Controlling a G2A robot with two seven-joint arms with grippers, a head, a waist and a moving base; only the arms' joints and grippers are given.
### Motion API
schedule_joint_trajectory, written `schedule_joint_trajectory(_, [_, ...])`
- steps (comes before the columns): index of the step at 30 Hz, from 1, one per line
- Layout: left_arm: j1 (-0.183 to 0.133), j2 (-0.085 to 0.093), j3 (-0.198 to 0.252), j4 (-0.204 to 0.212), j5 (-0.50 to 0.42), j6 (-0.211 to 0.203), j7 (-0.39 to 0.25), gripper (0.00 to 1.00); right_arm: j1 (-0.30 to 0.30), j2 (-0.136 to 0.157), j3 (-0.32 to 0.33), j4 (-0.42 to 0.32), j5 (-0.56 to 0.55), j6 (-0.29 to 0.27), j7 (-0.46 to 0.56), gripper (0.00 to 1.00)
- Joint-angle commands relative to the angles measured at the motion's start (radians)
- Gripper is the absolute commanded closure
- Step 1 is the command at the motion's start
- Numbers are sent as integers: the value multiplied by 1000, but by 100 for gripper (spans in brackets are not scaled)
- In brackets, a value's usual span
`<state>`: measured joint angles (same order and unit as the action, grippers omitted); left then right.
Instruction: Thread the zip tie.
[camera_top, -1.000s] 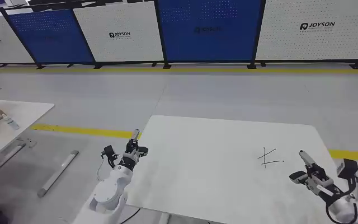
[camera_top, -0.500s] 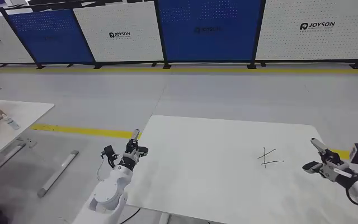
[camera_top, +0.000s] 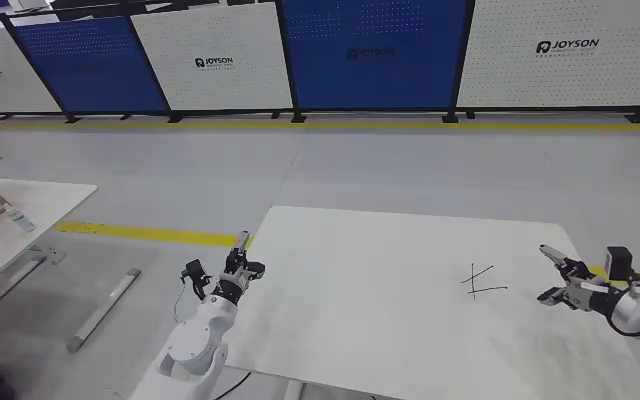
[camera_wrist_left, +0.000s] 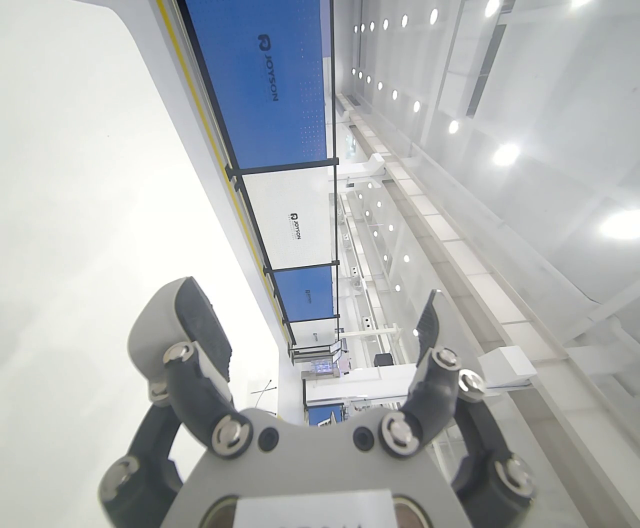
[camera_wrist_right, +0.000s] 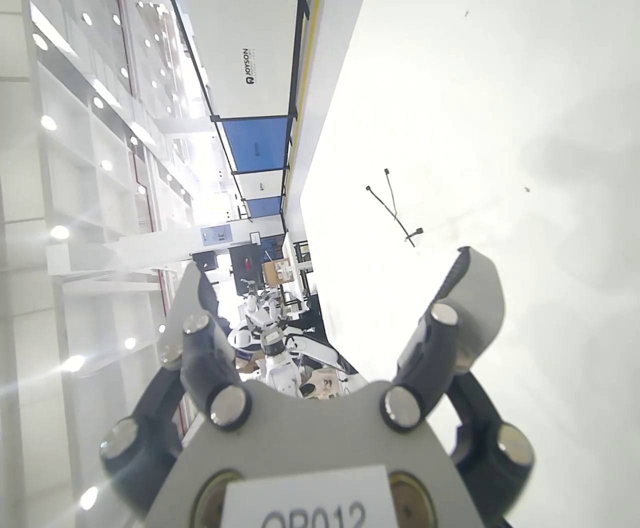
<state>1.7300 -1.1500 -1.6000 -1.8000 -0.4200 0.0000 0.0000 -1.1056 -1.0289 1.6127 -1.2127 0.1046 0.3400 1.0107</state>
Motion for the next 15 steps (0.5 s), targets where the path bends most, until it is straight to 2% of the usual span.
schedule_joint_trajectory(1, [0,0,0,0,0,0,0,0,0,0,0,0,0,0,0,0])
schedule_joint_trajectory(12, [0,0,0,0,0,0,0,0,0,0,0,0,0,0,0,0])
schedule_joint_trajectory(15, [0,0,0,0,0,0,0,0,3,1,6,-1,6,0,-29,0])
